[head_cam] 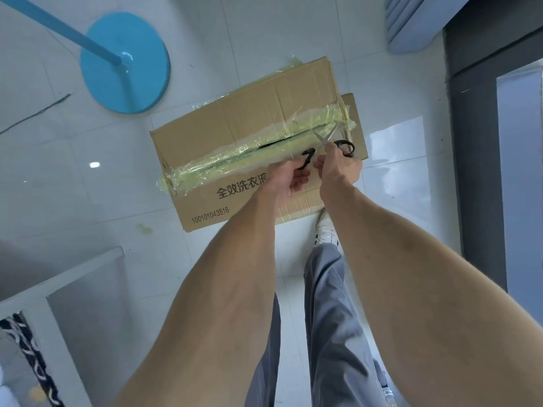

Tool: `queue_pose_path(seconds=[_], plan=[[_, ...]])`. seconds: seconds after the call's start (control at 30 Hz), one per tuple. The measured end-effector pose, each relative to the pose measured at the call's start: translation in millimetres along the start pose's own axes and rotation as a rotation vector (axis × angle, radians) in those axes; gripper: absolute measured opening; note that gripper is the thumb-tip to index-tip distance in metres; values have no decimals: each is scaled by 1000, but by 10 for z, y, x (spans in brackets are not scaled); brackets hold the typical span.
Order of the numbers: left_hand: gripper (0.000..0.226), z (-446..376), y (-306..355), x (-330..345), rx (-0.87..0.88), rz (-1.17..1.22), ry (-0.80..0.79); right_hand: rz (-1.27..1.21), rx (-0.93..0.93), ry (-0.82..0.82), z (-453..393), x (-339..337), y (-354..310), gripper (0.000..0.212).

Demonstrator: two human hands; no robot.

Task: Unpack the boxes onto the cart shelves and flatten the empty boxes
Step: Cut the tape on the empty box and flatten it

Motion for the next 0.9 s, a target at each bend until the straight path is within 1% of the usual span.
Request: queue_pose_path(seconds=[0.07, 0.13, 0.23, 0.27, 0.33, 0.4, 0.43, 0.5, 0.57, 0.6, 0.7, 0.77, 0.8, 0.83, 0.87, 0.9], plan=[[23, -13, 18, -16, -1, -16, 24, 67, -79, 10, -36, -8, -36, 18], [29, -37, 37, -56, -4, -50, 40, 186, -164, 8, -110, -10, -92, 24], [28, -65, 61, -130, 19, -145, 48, 365, -260, -50, -208, 29, -186, 27], [27, -73, 63, -150, 29, -175, 42, 438, -299, -37, -216, 39, -207, 26], [24, -83, 78, -172, 51, -226, 51, 664, -408, 47, -196, 50, -217, 32], [21, -100, 113, -184, 80, -269, 109, 998, -600, 113, -137, 54, -205, 41], [20, -112, 133, -192, 92, -289, 143, 1162, -736, 98, -98, 61, -197, 42], [22, -135, 179, -211, 107, -307, 182, 1467, -1030, -12, -58, 101, -156, 41], [24, -148, 221, -242, 113, -319, 164, 1727, -1225, -110, -66, 159, -127, 40], [24, -154, 233, -262, 119, -316, 145, 1804, -1257, -136, -73, 188, -124, 39], [26, -168, 257, -310, 192, -231, 130, 1894, -1224, -212, -96, 257, -184, 33], [32, -191, 283, -343, 248, -176, 229, 1960, -1210, -281, -143, 298, -207, 33], [34, -200, 304, -360, 273, -174, 309, 1975, -1218, -307, -168, 321, -207, 31], [34, -209, 323, -388, 300, -220, 404, 1977, -1244, -318, -177, 356, -206, 26], [33, -206, 340, -414, 333, -343, 516, 1974, -1285, -310, -176, 390, -205, 20], [29, -191, 352, -442, 364, -530, 634, 1980, -1329, -290, -173, 436, -202, 17]])
Point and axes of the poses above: each hand's wrist, its own z-axis away from the middle knuckle, its own x-axis out of the palm, y = z × x, the point moved 2 cm from there along -z, towards the middle knuckle, and after that the axes turned 5 degrees about -y, right-handed, at the moved point
